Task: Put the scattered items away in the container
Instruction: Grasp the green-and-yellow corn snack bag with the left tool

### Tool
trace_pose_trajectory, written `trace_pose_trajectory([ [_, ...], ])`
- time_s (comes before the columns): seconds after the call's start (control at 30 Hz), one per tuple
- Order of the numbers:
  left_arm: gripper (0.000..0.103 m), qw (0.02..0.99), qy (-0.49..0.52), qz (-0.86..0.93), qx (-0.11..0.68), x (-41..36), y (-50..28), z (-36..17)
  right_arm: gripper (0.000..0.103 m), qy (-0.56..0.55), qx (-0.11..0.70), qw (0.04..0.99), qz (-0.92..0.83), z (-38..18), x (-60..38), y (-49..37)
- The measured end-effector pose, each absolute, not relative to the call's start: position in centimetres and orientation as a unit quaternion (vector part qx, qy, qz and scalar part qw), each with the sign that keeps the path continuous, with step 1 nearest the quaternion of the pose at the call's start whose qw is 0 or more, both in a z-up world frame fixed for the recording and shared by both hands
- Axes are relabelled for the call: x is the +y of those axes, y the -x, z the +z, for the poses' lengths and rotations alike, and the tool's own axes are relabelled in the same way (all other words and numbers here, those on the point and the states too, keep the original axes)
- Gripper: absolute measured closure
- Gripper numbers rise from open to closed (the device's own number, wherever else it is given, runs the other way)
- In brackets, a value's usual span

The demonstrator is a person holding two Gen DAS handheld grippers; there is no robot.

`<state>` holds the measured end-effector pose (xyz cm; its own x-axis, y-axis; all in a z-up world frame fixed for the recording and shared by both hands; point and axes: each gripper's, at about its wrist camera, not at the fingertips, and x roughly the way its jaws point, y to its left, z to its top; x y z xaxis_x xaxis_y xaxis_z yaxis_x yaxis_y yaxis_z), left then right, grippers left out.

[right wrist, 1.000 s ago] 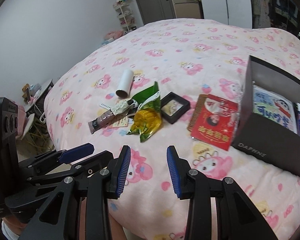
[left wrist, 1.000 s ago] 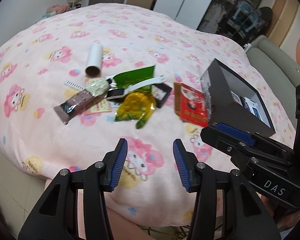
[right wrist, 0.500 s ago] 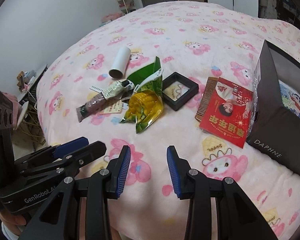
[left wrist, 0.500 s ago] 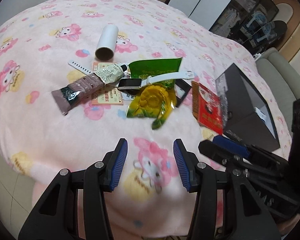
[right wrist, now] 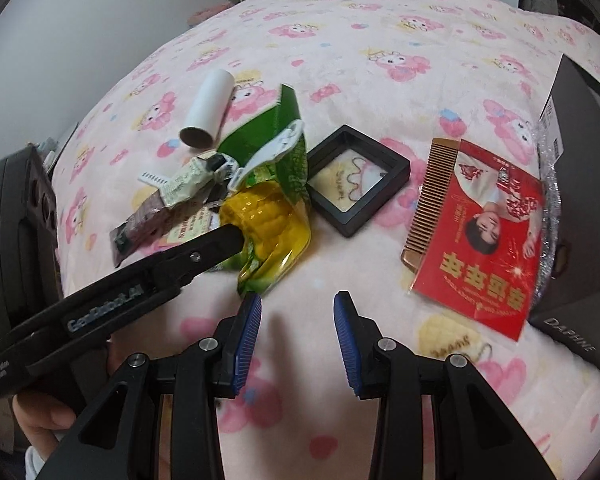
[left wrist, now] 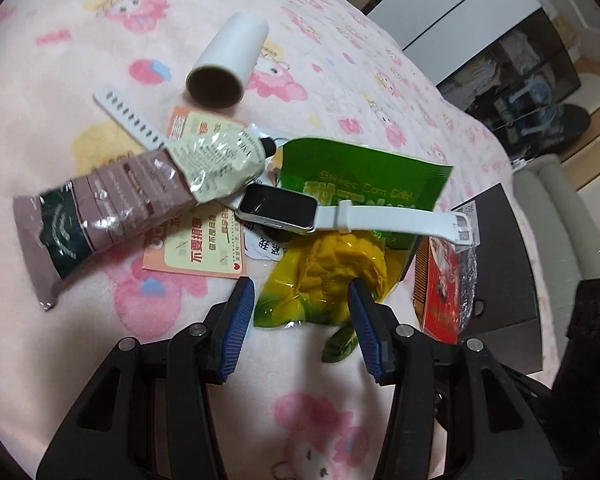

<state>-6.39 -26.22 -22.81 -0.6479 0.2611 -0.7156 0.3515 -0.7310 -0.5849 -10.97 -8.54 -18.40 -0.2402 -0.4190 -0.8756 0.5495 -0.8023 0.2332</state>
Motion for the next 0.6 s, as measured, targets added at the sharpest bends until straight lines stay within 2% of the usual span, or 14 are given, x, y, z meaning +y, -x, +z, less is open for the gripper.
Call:
trace_pose_trajectory([
  [0.13,0.045,0.012,-0.410,-0.834,0.369,-26.1,6.5,-22.8,0.069,-0.542,0.047,0.295,-0.786,-19.5,-8.4,11.8],
  [0.3,0.044,0.001,-0.410,-0.831,0.376,-26.1,7.2,-23.1,0.069,-0.545,0.041,0.302,-0.781,-20.3,-9.0,12.4],
  [0.4,0.044,0.001,-0.410,-0.829,0.381,-26.3,7.3,-23.3,0.063,-0.535,0.027,0.315,-0.783,-20.6,-9.5,12.7],
  [0.53,0.043,0.009,-0.398,-0.829,0.392,-26.5,7.2,-23.1,0.062,-0.532,0.013,0.321,-0.784,-20.4,-9.7,12.9],
  [0.6,0.037,0.003,-0.400,-0.826,0.397,-26.5,8.0,-23.3,0.062,-0.519,0.017,0.329,-0.789,-19.8,-9.9,12.5],
])
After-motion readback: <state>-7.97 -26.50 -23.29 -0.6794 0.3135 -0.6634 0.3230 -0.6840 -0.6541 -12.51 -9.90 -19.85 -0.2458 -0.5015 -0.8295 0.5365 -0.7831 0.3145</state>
